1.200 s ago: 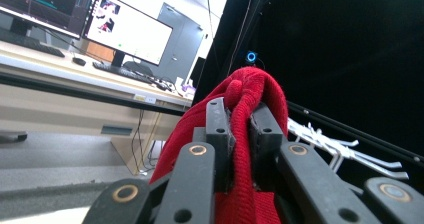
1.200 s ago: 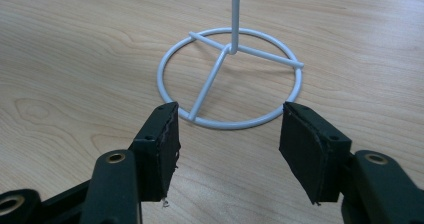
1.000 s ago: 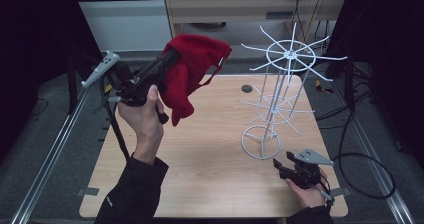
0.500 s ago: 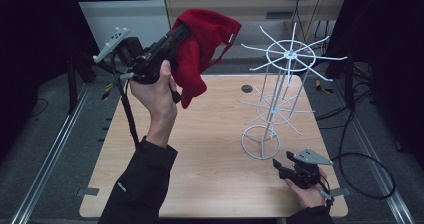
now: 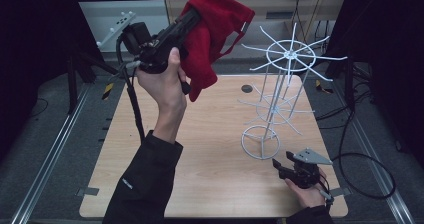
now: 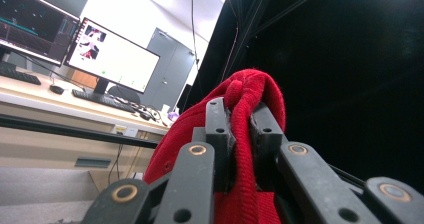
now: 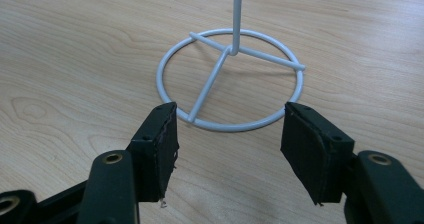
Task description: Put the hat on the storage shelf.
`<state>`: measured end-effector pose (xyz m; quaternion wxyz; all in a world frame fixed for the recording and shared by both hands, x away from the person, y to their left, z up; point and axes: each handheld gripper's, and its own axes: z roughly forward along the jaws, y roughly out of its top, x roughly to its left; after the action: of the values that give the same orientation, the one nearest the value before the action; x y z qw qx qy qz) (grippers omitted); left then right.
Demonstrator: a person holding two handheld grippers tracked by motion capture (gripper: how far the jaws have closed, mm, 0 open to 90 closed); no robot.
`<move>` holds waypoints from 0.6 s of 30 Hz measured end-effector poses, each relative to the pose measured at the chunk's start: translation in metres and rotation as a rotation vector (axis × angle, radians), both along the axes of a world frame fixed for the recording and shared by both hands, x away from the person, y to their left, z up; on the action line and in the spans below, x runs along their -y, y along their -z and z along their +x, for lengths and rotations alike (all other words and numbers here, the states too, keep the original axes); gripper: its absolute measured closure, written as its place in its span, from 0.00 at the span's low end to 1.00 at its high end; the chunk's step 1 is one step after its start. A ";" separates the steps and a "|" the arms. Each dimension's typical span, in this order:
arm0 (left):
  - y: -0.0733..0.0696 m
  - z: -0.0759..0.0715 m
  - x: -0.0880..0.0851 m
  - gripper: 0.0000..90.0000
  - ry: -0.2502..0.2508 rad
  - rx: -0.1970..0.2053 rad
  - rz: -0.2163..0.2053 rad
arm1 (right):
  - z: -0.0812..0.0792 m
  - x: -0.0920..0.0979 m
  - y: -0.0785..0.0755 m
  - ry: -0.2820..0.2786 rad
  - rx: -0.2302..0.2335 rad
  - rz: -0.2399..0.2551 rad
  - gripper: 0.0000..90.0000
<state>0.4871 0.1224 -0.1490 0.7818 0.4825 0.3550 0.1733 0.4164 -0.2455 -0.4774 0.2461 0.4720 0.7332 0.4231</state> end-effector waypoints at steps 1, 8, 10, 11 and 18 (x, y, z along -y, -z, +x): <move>0.000 0.002 0.004 0.91 0.003 -0.004 0.004 | 0.000 0.000 0.000 -0.001 0.000 0.000 0.44; 0.005 0.010 0.019 0.91 -0.002 -0.029 0.029 | 0.000 0.000 0.000 -0.003 -0.006 0.000 0.44; 0.008 0.013 0.021 0.91 -0.009 -0.037 0.038 | 0.000 -0.001 0.000 -0.004 -0.010 0.004 0.44; 0.010 0.015 0.023 0.91 -0.005 -0.049 0.036 | 0.000 -0.001 0.000 -0.006 -0.008 0.006 0.44; 0.018 0.023 0.025 0.91 -0.021 -0.083 0.059 | 0.000 -0.001 0.001 -0.010 -0.009 0.000 0.44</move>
<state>0.5097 0.0972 -0.1672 0.7500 0.5082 0.3869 0.1716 0.4164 -0.2447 -0.4781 0.2408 0.4700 0.7368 0.4222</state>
